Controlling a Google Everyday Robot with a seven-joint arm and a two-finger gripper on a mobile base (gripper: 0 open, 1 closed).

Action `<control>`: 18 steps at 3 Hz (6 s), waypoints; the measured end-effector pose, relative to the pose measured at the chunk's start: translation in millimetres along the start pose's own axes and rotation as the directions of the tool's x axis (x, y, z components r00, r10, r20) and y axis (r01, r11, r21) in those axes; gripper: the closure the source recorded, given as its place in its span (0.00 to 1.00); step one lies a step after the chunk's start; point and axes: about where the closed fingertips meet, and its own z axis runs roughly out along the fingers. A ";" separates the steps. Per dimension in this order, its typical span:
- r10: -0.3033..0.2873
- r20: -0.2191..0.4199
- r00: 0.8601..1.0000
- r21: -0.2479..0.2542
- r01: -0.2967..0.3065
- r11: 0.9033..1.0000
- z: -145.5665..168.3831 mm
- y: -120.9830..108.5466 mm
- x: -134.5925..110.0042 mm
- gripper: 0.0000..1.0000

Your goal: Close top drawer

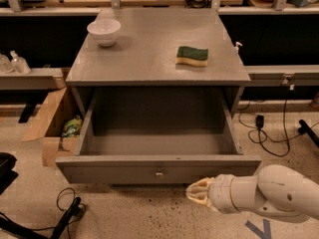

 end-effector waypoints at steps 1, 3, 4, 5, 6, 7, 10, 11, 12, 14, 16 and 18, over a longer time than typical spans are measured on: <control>-0.026 0.007 1.000 -0.028 0.026 0.999 16.7 -37.9 -0.8 1.00; -0.046 0.014 0.999 -0.066 0.047 0.997 36.2 -77.0 3.3 1.00; -0.049 0.010 0.999 -0.113 0.050 0.992 52.6 -91.5 11.1 1.00; -0.067 0.019 0.998 -0.119 0.069 0.991 60.3 -121.2 6.0 1.00; -0.079 0.023 0.997 -0.142 0.082 0.987 70.2 -142.3 5.7 1.00; -0.097 0.027 0.995 -0.136 0.100 0.986 71.1 -171.4 -1.8 1.00; -0.118 0.030 0.993 -0.143 0.122 0.982 75.5 -197.7 -10.1 0.54; -0.118 0.031 0.993 -0.146 0.121 0.982 77.1 -196.6 -10.3 0.31; -0.125 0.034 0.992 -0.155 0.128 0.980 80.9 -191.6 -11.4 0.32; -0.111 -0.140 0.984 -0.338 0.058 0.939 30.0 -124.9 -34.7 0.79; -0.057 -0.339 0.939 -0.188 -0.008 0.982 -120.7 -71.9 -75.4 1.00; -0.052 -0.331 0.942 0.017 0.061 0.998 -191.6 -106.0 -77.3 0.82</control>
Offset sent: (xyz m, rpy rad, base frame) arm 0.2443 -0.0119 -0.0389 0.0546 0.0106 0.1783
